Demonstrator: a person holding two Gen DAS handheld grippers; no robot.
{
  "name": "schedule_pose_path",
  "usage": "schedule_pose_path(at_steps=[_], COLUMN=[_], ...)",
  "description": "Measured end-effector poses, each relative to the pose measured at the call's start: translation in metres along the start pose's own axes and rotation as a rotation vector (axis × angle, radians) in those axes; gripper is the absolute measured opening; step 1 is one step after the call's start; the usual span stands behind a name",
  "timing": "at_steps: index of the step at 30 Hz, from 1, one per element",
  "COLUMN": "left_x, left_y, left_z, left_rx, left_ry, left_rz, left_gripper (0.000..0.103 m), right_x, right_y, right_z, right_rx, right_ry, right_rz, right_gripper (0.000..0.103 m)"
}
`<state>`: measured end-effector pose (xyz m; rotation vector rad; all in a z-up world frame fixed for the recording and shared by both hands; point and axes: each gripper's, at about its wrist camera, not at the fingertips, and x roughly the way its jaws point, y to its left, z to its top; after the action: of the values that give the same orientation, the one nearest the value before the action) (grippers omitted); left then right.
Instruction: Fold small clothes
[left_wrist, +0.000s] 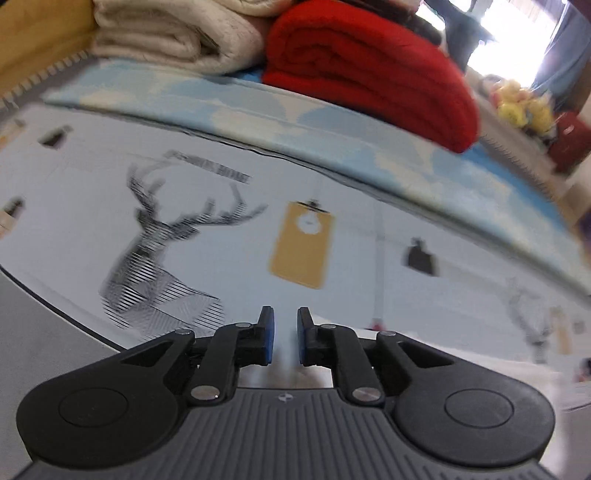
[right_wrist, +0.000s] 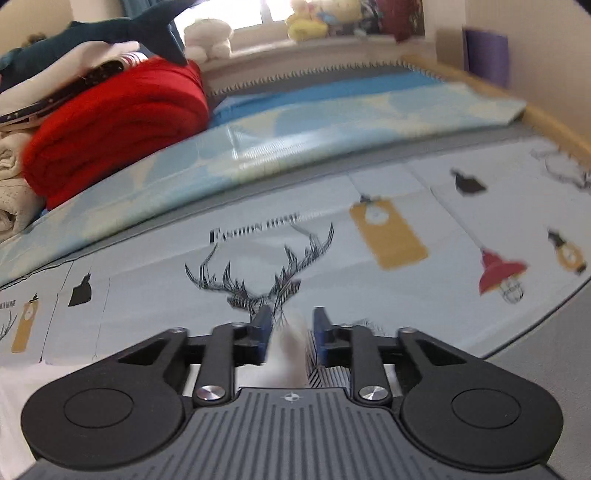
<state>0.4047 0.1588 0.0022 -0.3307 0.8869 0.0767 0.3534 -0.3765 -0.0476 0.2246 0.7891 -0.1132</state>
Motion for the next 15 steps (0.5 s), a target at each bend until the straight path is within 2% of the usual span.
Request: schedule_pose_path(at_steps=[3, 6, 7, 8, 9, 11, 13, 15], left_x=[0.003, 0.010, 0.013, 0.016, 0.021, 0.035, 0.030, 0.018], left_y=[-0.002, -0.014, -0.020, -0.028, -0.033, -0.032, -0.026, -0.025], left_z=[-0.005, -0.022, -0.029, -0.039, -0.049, -0.068, -0.064, -0.059], left_rx=[0.055, 0.149, 0.203, 0.281, 0.349, 0.455, 0.402, 0.380], left_ry=[0.084, 0.222, 0.266, 0.308, 0.346, 0.408, 0.390, 0.344], left_rz=[-0.122, -0.277, -0.304, -0.299, -0.254, -0.085, -0.102, -0.105], left_gripper=[0.012, 0.012, 0.013, 0.017, 0.017, 0.017, 0.016, 0.016], right_x=[-0.004, -0.001, 0.000, 0.001, 0.002, 0.004, 0.010, 0.007], right_y=[0.000, 0.004, 0.005, 0.008, 0.009, 0.011, 0.003, -0.009], right_z=[0.000, -0.011, -0.015, -0.020, -0.026, -0.038, -0.049, -0.051], right_rx=[-0.013, -0.075, -0.099, -0.129, -0.163, -0.242, -0.290, -0.251], right_ry=[0.027, 0.145, 0.183, 0.220, 0.260, 0.308, 0.359, 0.379], right_rz=[0.079, 0.197, 0.223, 0.242, 0.257, 0.211, 0.100, 0.072], right_gripper=[0.031, 0.031, 0.031, 0.031, 0.031, 0.031, 0.030, 0.030])
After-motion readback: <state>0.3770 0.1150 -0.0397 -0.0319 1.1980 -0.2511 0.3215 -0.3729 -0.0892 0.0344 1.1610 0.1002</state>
